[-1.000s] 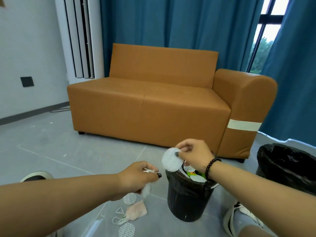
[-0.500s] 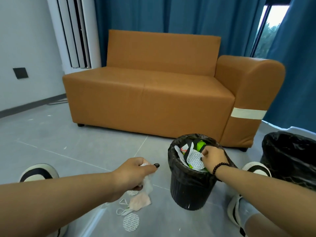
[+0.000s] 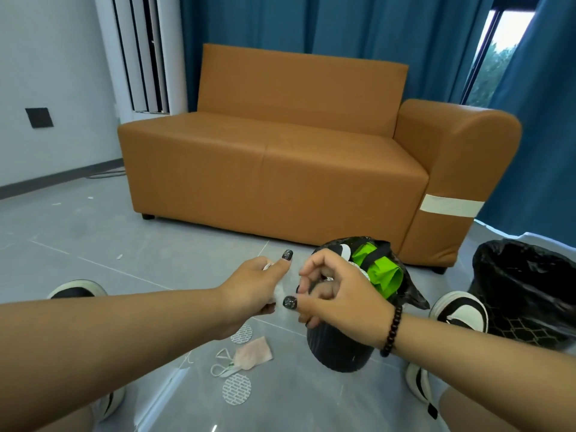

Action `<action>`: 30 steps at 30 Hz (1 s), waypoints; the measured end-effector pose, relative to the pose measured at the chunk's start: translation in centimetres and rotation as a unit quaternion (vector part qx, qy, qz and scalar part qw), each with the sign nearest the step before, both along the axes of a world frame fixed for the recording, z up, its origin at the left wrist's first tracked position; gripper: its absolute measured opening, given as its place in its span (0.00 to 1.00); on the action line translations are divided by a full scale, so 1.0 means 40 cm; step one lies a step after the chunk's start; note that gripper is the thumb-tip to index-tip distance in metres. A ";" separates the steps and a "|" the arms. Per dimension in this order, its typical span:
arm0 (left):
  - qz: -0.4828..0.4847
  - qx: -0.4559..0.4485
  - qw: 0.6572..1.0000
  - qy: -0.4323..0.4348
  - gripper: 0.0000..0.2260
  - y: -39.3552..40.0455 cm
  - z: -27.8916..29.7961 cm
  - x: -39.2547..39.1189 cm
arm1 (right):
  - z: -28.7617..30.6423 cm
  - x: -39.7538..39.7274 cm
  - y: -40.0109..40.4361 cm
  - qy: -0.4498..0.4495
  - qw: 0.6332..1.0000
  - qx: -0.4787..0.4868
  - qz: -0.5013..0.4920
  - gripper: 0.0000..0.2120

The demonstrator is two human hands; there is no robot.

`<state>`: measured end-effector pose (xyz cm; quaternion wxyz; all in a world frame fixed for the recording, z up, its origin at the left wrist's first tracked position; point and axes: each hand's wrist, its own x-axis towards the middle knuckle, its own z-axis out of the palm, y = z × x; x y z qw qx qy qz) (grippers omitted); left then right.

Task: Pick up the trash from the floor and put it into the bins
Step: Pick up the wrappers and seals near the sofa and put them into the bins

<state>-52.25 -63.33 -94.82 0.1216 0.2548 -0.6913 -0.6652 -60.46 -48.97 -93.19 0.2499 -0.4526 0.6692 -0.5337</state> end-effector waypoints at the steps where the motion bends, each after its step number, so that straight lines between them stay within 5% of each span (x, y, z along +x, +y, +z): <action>1: -0.004 -0.008 1.000 0.002 0.14 0.004 0.002 -0.001 | 0.001 0.007 -0.002 0.016 1.000 -0.005 0.009 0.20; 3: -0.013 -0.016 1.000 0.008 0.14 0.009 0.002 -0.004 | -0.002 0.019 -0.005 0.057 0.998 -0.005 0.027 0.22; 7: 0.011 -0.002 1.000 0.000 0.15 -0.005 -0.006 -0.008 | -0.012 0.011 -0.012 0.121 0.993 -0.017 -0.008 0.08; 12: 0.066 -0.002 0.997 -0.046 0.13 -0.029 -0.018 -0.005 | -0.036 -0.143 0.001 0.175 0.956 -0.014 -0.235 0.07; 17: 0.073 0.067 0.993 -0.068 0.07 -0.030 -0.028 0.001 | -0.131 -0.299 0.069 0.240 0.901 0.173 -0.317 0.10; 23: 0.002 -0.016 0.993 -0.114 0.08 -0.008 -0.026 -0.001 | -0.171 -0.360 0.080 0.281 0.853 0.349 -0.267 0.11; 27: 0.028 -0.013 0.996 -0.086 0.10 -0.021 -0.065 0.009 | -0.126 -0.310 0.062 0.313 0.850 0.215 -0.366 0.13; 30: 0.013 -0.040 0.997 -0.068 0.21 -0.023 -0.080 0.014 | -0.074 -0.226 0.019 0.188 0.919 0.105 -0.329 0.09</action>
